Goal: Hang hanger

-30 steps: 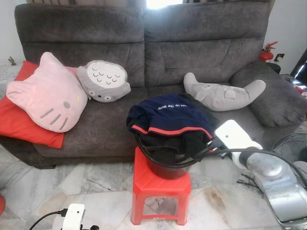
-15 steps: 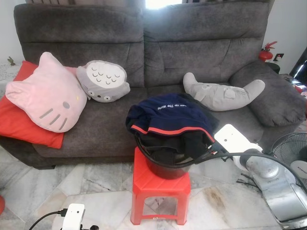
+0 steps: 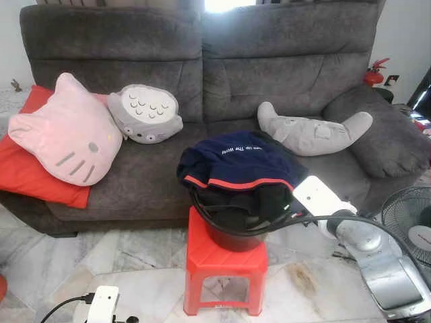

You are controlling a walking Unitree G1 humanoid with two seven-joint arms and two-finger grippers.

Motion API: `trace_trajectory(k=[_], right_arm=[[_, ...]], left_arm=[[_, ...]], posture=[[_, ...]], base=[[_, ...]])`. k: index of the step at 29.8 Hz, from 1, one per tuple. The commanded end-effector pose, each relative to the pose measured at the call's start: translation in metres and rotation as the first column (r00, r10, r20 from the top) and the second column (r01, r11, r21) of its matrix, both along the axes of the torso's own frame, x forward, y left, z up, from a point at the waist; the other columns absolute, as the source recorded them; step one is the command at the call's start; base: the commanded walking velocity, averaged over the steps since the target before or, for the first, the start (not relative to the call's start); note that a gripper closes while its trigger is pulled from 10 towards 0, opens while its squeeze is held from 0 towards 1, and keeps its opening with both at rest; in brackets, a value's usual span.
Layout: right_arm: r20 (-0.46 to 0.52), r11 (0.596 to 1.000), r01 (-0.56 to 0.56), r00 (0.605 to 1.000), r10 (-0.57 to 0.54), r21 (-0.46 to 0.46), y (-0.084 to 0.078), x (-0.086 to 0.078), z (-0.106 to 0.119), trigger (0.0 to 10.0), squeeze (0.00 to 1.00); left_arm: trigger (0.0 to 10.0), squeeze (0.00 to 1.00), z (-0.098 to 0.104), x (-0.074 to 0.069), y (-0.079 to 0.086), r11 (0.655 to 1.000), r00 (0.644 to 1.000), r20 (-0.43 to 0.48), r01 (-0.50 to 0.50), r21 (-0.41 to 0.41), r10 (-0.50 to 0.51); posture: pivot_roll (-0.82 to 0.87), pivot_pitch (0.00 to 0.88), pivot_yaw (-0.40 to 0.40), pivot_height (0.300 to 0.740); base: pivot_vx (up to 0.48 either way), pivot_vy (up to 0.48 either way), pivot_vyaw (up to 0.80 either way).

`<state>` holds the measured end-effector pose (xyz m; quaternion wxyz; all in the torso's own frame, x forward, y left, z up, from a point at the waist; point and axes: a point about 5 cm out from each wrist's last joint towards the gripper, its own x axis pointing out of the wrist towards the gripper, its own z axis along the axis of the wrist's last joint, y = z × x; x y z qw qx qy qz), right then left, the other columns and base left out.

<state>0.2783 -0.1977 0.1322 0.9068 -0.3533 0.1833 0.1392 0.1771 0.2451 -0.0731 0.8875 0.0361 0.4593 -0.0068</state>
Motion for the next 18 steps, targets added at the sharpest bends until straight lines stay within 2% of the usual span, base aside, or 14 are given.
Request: trace_trajectory(k=[1, 18], right_arm=[[0.003, 1.0, -0.011, 1.0, 0.011, 0.013, 0.0026, 0.0011, -0.0004, 10.0, 0.0], [0.04, 0.999, -0.041, 0.998, 0.04, 0.033, 0.0077, 0.0071, -0.0038, 10.0, 0.0]], left_arm=[[10.0, 0.0, -0.0009, -0.0031, 0.0028, 1.0, 1.0, -0.016, 0.004, 0.011, -0.004], [10.0, 0.0, -0.0007, -0.0029, 0.0028, 1.0, 1.0, -0.016, 0.009, 0.013, -0.009]], posture=[[-0.23, 0.0, 0.005, 0.74], [-0.23, 0.0, 0.007, 0.74]], base=[[0.0, 0.0, 0.0], [0.0, 0.0, 0.0]])
